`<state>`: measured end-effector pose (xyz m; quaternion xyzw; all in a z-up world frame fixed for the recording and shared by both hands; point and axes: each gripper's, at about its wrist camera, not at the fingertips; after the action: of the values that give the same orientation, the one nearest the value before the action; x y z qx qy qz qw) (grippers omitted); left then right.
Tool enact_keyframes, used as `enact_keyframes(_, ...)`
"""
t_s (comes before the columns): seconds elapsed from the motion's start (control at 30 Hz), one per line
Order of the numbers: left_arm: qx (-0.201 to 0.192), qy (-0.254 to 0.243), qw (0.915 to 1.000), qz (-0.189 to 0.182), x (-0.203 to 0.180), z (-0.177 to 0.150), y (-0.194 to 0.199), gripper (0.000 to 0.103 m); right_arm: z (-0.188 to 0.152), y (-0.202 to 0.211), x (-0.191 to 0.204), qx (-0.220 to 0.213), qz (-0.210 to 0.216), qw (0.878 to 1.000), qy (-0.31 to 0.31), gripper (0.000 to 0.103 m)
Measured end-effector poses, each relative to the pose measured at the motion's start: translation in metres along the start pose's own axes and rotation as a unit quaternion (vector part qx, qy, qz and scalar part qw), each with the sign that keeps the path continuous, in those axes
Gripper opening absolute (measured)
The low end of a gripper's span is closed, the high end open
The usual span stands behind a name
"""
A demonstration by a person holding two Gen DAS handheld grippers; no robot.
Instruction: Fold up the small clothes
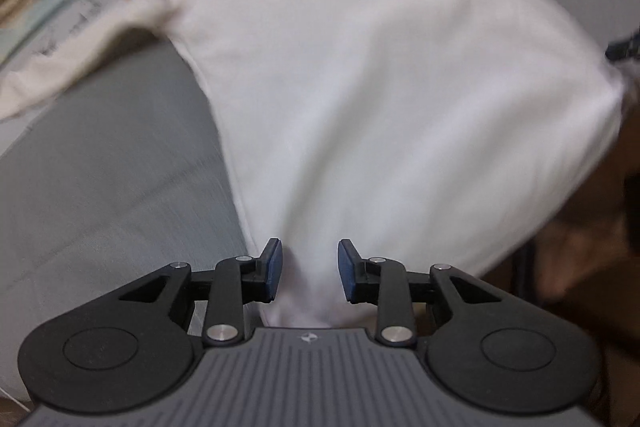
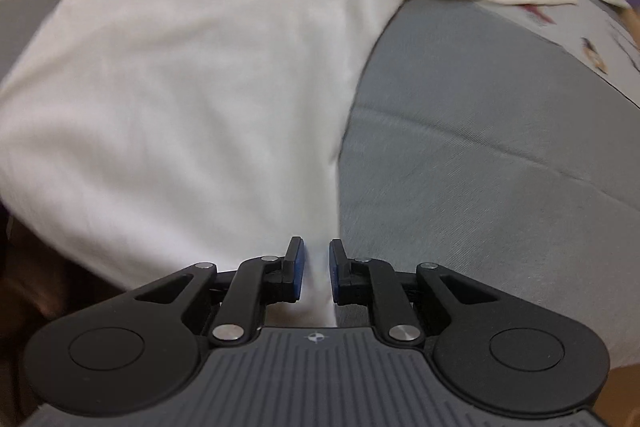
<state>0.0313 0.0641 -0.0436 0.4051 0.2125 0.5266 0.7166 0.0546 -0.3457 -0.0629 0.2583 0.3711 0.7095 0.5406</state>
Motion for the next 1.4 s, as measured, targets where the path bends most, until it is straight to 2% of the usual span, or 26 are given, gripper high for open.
enact_keyframes(0.1,-0.057,0.032,0.9978,0.013,0.005,0.013,0.016,0.040,0.013,0.023,-0.004,-0.083,-0.007,0.996,-0.026,0.015)
enact_keyframes(0.17,-0.101,0.046,0.9936,0.021,0.007,0.020,0.027,0.046,0.022,0.036,-0.005,-0.138,-0.014,0.989,-0.046,0.028)
enact_keyframes(0.23,-0.150,0.051,0.9870,0.031,0.003,0.032,0.041,0.055,0.032,0.045,-0.006,-0.180,-0.022,0.982,-0.058,0.035)
enact_keyframes(0.3,-0.197,0.053,0.9782,0.041,0.001,0.042,0.054,0.066,0.042,0.049,-0.005,-0.205,-0.035,0.976,-0.062,0.040)
enact_keyframes(0.5,-0.271,0.079,0.9578,0.051,-0.005,0.084,0.080,0.068,0.075,0.048,0.013,-0.246,-0.056,0.966,-0.048,0.041)
enact_keyframes(0.57,-0.278,0.092,0.9547,0.053,0.000,0.099,0.086,0.068,0.085,0.049,0.021,-0.263,-0.059,0.962,-0.038,0.041)
enact_keyframes(0.73,-0.263,0.112,0.9571,0.047,0.024,0.130,0.087,0.074,0.106,0.055,0.042,-0.299,-0.055,0.952,-0.029,0.040)
enact_keyframes(0.9,-0.262,0.136,0.9541,0.050,0.078,0.159,0.064,0.074,0.126,0.055,0.064,-0.332,-0.052,0.942,-0.025,0.040)
enact_keyframes(0.97,-0.261,0.144,0.9529,0.057,0.104,0.168,0.050,0.066,0.133,0.057,0.070,-0.349,-0.060,0.935,-0.026,0.040)
enact_keyframes(1.07,-0.266,0.153,0.9499,0.062,0.141,0.173,0.030,0.043,0.144,0.059,0.077,-0.377,-0.063,0.923,-0.030,0.040)
enact_keyframes(1.17,-0.270,0.170,0.9470,0.034,0.177,0.171,0.011,0.030,0.161,0.054,0.083,-0.381,-0.067,0.922,-0.011,0.040)
enact_keyframes(1.3,-0.274,0.189,0.9427,0.008,0.219,0.171,-0.006,0.028,0.197,0.048,0.089,-0.388,-0.050,0.920,0.028,0.041)
enact_keyframes(1.4,-0.276,0.207,0.9385,0.014,0.246,0.166,-0.018,0.026,0.232,0.036,0.091,-0.390,-0.033,0.919,0.047,0.043)
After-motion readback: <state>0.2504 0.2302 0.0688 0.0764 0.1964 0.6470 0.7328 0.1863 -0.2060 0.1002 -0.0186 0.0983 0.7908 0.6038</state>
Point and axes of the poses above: each gripper's, at about its wrist camera, not at the fingertips, and y roughly against the way its jaws point, x to its left, z to its top, and after that the axes turned 14 degrees about -x, right-handed
